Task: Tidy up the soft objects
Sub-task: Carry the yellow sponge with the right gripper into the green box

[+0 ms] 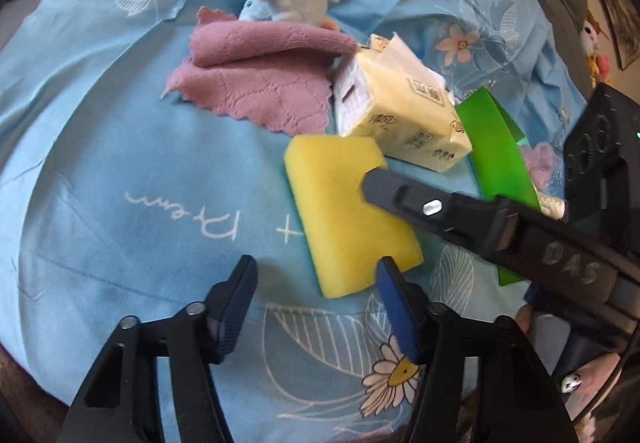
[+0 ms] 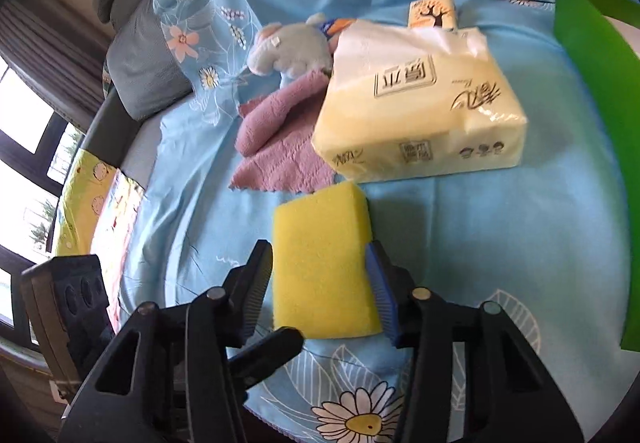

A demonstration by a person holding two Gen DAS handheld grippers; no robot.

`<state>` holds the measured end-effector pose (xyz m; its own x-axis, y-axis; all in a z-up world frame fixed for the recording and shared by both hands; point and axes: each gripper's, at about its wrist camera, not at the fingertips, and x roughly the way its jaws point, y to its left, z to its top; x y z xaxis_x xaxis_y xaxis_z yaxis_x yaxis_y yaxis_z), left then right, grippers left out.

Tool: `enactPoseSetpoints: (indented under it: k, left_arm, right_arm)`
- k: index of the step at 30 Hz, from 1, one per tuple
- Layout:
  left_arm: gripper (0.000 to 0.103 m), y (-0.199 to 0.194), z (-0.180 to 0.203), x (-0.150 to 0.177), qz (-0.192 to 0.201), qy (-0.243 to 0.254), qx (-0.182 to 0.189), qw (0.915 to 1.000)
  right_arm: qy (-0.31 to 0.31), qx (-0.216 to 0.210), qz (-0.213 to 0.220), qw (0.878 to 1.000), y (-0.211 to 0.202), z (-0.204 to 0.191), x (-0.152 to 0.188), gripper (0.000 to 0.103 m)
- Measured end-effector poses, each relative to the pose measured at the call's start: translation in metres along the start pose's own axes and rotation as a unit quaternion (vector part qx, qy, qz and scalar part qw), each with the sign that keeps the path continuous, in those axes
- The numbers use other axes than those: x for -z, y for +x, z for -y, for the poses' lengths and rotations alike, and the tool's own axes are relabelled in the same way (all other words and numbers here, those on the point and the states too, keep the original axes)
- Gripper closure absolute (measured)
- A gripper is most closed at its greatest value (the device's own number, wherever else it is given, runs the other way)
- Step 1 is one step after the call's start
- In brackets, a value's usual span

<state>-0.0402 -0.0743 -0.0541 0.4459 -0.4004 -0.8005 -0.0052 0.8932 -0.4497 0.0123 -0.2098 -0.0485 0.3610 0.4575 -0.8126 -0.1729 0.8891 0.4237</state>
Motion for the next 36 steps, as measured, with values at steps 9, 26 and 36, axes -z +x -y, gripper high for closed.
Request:
enactPoseSetpoints:
  k: [9,26,36]
  left_arm:
    - [0.061,0.001,0.013,-0.007,-0.006,0.006,0.041,0.9991]
    - [0.061,-0.025,0.138,-0.024,0.055,0.168,0.065,0.9822]
    - [0.061,0.000,0.209,-0.030,0.045,0.233,0.081,0.9682]
  right_arm:
    - [0.028,-0.013,-0.007,0.999,0.007,0.012,0.001,0.065]
    - [0.017,-0.002,0.189,0.982,-0.128,0.025,-0.005,0.064]
    - [0.081,0.005,0.258,0.963,-0.179,0.087,-0.005,0.064]
